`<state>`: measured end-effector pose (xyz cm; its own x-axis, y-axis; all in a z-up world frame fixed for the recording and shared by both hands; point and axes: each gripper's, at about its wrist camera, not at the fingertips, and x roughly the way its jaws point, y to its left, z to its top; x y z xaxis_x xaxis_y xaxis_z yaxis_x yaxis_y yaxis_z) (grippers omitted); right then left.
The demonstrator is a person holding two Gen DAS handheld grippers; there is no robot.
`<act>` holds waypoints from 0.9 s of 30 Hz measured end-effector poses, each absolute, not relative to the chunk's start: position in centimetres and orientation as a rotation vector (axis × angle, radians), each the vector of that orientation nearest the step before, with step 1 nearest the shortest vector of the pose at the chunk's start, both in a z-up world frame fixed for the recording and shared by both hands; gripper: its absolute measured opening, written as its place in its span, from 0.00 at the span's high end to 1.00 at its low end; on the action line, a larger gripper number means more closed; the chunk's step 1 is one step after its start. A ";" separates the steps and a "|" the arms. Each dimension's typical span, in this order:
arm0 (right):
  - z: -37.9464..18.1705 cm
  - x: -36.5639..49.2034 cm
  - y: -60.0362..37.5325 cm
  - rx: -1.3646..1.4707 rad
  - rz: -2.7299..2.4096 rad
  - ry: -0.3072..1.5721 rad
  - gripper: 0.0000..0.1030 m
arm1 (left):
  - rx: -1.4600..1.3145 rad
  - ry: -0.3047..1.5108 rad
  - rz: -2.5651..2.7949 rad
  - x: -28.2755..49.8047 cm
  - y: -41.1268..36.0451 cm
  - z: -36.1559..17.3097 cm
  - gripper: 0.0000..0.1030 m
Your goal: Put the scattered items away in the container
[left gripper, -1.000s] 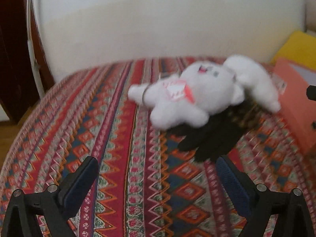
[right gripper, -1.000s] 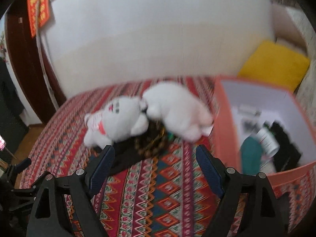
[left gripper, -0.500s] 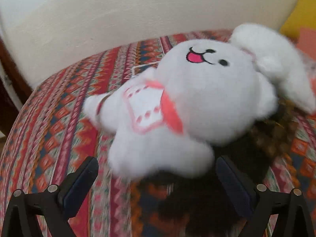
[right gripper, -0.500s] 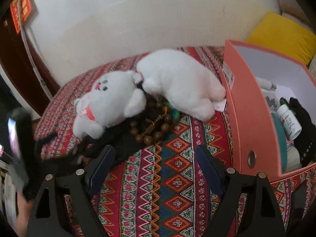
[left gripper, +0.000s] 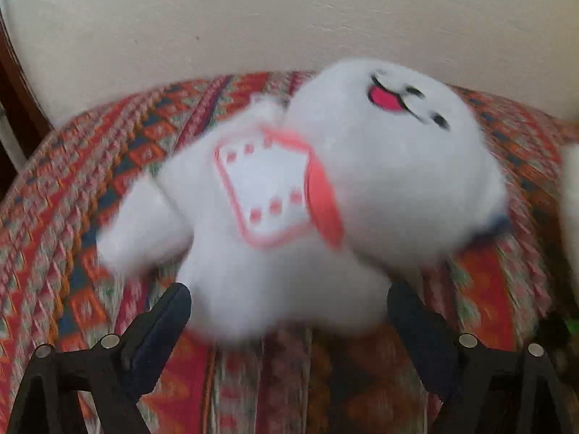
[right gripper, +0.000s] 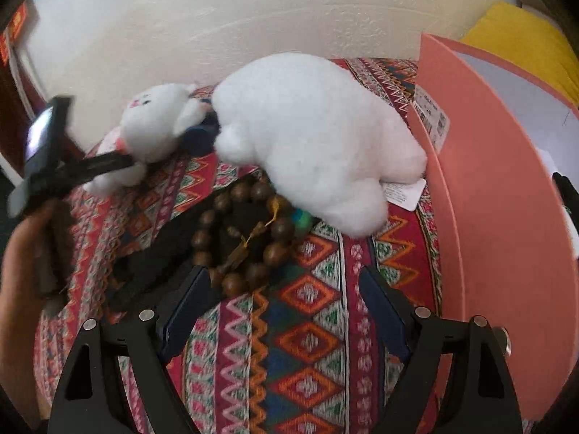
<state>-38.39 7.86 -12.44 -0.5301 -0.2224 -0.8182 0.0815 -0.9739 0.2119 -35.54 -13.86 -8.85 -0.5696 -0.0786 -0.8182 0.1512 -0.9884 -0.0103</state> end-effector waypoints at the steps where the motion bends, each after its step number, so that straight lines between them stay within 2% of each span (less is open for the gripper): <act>1: -12.8 -38.8 7.7 1.422 -2.595 -0.224 0.19 | 1.412 0.137 -2.709 -34.3 -13.5 -8.8 0.10; 3: -13.7 -39.4 7.4 1.429 -2.582 -0.239 0.29 | 1.460 0.138 -2.789 -31.5 -12.3 -8.9 0.10; 6: -14.9 -39.9 7.0 1.446 -2.557 -0.275 0.37 | 1.514 0.074 -2.891 -28.8 -9.8 -9.1 0.10; 11: -16.2 -40.2 6.7 1.438 -2.526 -0.318 0.40 | 1.568 -0.120 -2.979 -27.6 -5.6 -10.3 0.10; 13: -16.5 -40.4 6.8 1.422 -2.520 -0.338 0.40 | 1.605 -0.123 -2.966 -28.5 -5.0 -11.1 0.10; 14: -16.6 -40.5 6.8 1.417 -2.512 -0.350 0.43 | 1.624 -0.119 -2.957 -29.1 -4.8 -11.5 0.10; 15: -16.6 -40.6 6.9 1.411 -2.508 -0.359 0.75 | 1.637 -0.123 -2.947 -29.5 -4.7 -11.8 0.10; 16: -16.3 -40.5 7.0 1.404 -2.516 -0.351 0.80 | 1.640 -0.134 -2.938 -29.9 -4.5 -12.0 0.10; 20: -12.3 -39.3 7.9 1.302 -2.613 -0.312 0.81 | 1.656 -0.196 -2.941 -31.2 -3.0 -12.1 0.10; 22: -10.0 -38.7 8.6 1.222 -2.646 -0.325 0.81 | 1.705 -0.264 -2.910 -32.0 -1.8 -13.1 0.06; 23: -8.9 -38.4 8.8 1.188 -2.665 -0.312 0.81 | 1.728 -0.288 -2.891 -32.3 -1.3 -13.7 0.01; 27: -7.5 -37.8 9.6 1.163 -2.680 -0.315 0.81 | 1.733 -0.226 -2.894 -32.6 -1.1 -13.9 0.02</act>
<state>-37.80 9.56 -7.46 -0.6692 -0.2681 -0.6930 0.1003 -0.9567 0.2733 -32.62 -1.08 -13.90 -0.4534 0.1352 -0.8810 -0.2705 -0.9627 -0.0086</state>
